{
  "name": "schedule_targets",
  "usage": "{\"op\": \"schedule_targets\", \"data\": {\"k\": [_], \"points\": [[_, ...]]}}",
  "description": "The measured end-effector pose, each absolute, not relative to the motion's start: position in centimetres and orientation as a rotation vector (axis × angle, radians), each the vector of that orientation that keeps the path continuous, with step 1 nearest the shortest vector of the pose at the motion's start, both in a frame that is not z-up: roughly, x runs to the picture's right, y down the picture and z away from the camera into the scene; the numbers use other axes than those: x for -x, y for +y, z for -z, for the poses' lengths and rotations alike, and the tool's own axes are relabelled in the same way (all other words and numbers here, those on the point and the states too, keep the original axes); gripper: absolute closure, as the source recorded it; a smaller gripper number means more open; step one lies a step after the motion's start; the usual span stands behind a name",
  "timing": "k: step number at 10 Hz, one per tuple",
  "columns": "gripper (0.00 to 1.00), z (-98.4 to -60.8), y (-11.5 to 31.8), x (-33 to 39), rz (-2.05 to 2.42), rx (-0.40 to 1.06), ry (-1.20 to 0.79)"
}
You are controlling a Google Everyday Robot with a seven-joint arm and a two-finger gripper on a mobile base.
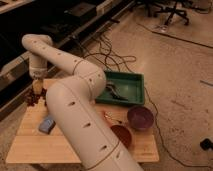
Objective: Place grapes in purple bowl
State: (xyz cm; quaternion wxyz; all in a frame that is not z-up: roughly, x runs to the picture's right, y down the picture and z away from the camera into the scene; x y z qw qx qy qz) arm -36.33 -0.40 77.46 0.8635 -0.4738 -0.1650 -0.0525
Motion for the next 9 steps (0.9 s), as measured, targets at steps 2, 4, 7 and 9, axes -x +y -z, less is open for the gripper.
{"op": "schedule_targets", "data": {"k": [2, 4, 7, 9], "points": [[1.0, -75.5, -1.1, 34.4, 0.109, 0.986, -0.293], [1.0, -74.1, -1.1, 32.5, 0.101, 0.983, -0.259], [1.0, -72.3, -0.4, 30.2, 0.093, 0.984, -0.218], [1.0, -71.0, 0.1, 28.4, 0.077, 0.984, -0.194]]}}
